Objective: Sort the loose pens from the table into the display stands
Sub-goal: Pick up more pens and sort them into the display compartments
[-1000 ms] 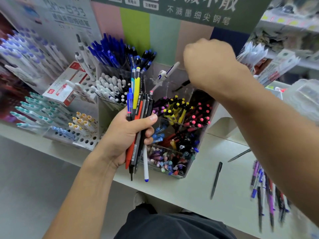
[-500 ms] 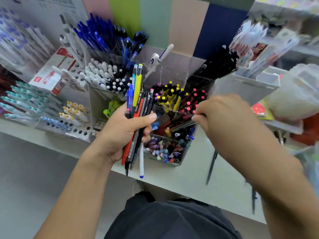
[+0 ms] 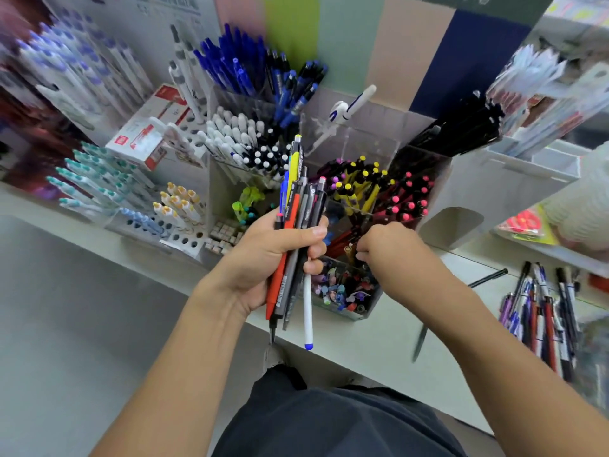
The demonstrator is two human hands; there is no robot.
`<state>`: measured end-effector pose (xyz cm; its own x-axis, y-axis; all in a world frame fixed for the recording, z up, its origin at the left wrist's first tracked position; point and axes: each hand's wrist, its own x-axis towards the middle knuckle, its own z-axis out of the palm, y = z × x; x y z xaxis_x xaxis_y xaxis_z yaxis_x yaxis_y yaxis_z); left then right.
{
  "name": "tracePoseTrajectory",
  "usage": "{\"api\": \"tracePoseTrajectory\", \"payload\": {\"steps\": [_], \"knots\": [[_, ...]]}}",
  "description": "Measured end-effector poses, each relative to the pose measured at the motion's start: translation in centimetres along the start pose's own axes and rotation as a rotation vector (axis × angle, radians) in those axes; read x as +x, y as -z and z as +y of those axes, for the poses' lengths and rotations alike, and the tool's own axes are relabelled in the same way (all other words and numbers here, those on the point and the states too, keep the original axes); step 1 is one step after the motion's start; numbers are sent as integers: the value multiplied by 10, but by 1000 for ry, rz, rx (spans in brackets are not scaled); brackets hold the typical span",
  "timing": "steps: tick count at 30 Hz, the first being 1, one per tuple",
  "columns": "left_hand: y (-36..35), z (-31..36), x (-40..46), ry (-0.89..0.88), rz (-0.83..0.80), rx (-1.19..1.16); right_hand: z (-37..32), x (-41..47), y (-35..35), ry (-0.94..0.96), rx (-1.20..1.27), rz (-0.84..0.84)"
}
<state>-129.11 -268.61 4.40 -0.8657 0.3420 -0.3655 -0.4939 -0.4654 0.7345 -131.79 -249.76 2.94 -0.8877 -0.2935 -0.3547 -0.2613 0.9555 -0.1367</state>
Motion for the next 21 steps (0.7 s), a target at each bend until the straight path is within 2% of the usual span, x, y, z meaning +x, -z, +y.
{"api": "tracePoseTrajectory", "payload": {"steps": [2, 4, 5, 6, 7, 9, 12, 16, 21], "knots": [[3, 2, -2, -25, 10, 75, -4, -14, 21, 64, 157, 135], [6, 4, -5, -46, -9, 189, -13, -25, 46, 87, 553, 365], [5, 5, -6, -52, -18, 244, -17, -25, 55, 80, 815, 389], [4, 5, -6, -54, -22, 290, -20, -23, 60, 61, 1001, 337], [2, 5, -7, -52, -22, 321, -21, -18, 60, 39, 1098, 264], [1, 5, -7, -43, -17, 323, -21, -10, 56, 22, 1181, 167], [5, 2, -6, -39, 10, 263, -16, -7, 50, 38, 1277, 107], [5, -6, -3, -26, 24, 127, -12, -10, 44, 83, 1278, 154], [-1, -7, 0, -11, 22, 93, -10, -12, 42, 56, 1255, 182]]}}
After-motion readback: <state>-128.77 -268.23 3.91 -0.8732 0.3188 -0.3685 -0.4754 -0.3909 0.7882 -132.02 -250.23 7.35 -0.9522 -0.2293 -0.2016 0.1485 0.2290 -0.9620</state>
